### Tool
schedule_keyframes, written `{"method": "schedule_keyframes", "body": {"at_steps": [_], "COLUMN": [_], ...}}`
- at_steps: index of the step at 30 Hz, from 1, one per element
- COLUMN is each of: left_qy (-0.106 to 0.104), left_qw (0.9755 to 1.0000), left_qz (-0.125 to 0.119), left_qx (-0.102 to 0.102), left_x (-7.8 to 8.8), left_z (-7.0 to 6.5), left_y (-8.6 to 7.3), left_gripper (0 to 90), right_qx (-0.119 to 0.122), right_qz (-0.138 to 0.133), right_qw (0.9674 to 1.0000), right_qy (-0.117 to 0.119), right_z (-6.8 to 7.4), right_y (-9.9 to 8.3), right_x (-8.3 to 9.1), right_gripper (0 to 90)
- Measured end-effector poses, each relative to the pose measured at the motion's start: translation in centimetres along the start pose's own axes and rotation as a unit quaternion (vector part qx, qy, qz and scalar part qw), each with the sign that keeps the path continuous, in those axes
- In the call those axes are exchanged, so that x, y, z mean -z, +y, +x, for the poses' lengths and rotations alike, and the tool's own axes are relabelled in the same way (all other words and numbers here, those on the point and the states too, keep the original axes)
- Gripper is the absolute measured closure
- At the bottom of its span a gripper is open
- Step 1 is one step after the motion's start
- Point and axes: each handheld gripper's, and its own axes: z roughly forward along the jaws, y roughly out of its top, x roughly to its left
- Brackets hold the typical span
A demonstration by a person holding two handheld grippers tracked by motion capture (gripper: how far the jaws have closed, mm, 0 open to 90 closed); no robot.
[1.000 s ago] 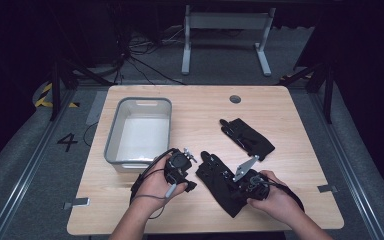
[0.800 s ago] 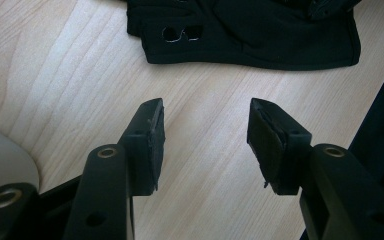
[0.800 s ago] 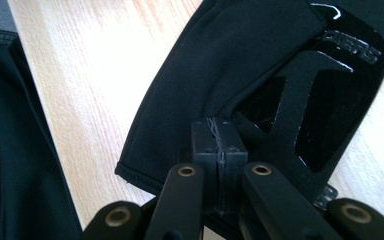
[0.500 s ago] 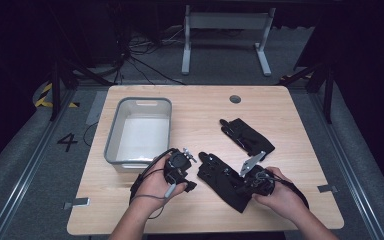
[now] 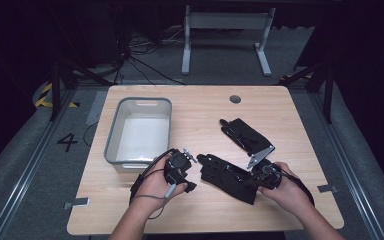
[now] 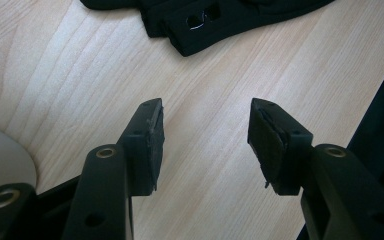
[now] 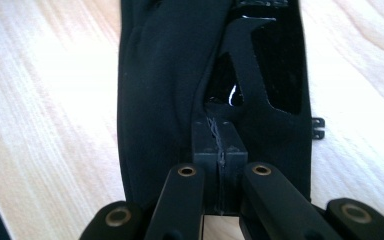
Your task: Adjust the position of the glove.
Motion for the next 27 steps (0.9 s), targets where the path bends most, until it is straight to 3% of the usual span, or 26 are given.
{"method": "schedule_keyframes", "body": {"at_steps": [5,10,13,17,19,23,27], "left_qy": [0.001,0.003,0.005,0.011,0.013,0.018,0.022], "left_qw": [1.0000,1.0000,0.9999,0.9997,0.9996,0.9992,0.9988], "left_qz": [0.000,-0.002,-0.002,-0.004,-0.006,-0.009,-0.011], "left_qx": [0.002,0.007,0.012,0.021,0.025,0.035,0.043], "left_x": [0.1,0.2,0.3,0.8,1.1,1.5,1.7], "left_z": [0.0,0.0,-0.1,0.0,0.1,0.4,0.6], "left_y": [-0.2,-0.4,-0.8,-1.7,-2.1,-2.8,-3.2], "left_gripper": [49.2,49.2,49.2,49.2,49.2,49.1,48.8], "right_qx": [-0.017,-0.011,0.012,0.027,0.033,0.050,0.071], "right_qz": [-0.003,-0.013,-0.046,-0.057,-0.059,-0.061,-0.068], "right_qw": [0.9998,0.9996,0.9988,0.9979,0.9975,0.9964,0.9948], "right_qy": [-0.012,-0.024,-0.004,0.013,0.021,0.032,0.028], "right_z": [-0.8,-0.3,1.0,1.7,2.1,2.6,3.3], "right_y": [-0.2,0.3,1.8,3.3,4.8,6.1,7.5], "right_x": [0.2,0.6,1.3,1.2,0.4,-0.7,-2.0], "right_gripper": [90.0,90.0,90.0,90.0,90.0,90.0,90.0]}}
